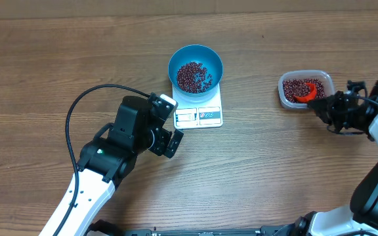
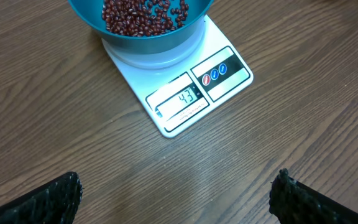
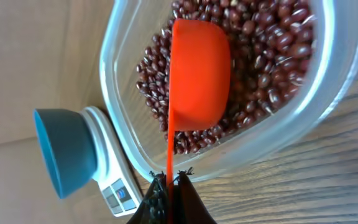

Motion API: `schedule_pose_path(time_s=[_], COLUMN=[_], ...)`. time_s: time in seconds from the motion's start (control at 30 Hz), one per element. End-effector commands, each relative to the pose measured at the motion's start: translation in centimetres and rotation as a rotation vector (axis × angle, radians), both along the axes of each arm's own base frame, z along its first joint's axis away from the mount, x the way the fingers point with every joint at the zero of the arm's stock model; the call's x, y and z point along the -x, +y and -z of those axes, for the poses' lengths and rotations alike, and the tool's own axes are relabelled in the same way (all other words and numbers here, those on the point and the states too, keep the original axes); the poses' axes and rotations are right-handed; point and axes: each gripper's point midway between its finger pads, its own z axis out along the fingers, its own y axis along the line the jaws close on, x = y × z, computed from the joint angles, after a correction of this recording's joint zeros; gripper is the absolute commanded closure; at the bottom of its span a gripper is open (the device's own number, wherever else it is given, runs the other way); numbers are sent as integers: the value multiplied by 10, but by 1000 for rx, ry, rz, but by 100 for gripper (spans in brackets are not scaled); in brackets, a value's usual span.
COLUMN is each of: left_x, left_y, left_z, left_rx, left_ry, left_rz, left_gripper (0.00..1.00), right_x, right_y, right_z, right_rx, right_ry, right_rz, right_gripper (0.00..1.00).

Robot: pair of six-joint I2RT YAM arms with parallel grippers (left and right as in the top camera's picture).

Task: Scoop item into bowl and weigh 150g on scale
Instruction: 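Scoop more beans from the tub and lift the scoop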

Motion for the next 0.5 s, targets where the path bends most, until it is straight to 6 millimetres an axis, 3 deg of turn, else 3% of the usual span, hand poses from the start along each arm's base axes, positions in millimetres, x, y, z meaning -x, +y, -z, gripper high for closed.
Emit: schedule_pose_path(time_s=[0.0,0.47], left_x=[-1,-1], left_y=[2,2], left_z=[4,4], left_rx=[-5,-5], left_ry=[9,10], left_rz=[-13,-13], left_gripper=[1,0], right_x=[1,2], right_y=[0,2], right_z=[-7,-43], right_rx=[-62,-211], right_ry=[-49,-242], right_rz=[-15,-83], right_gripper=[96,96])
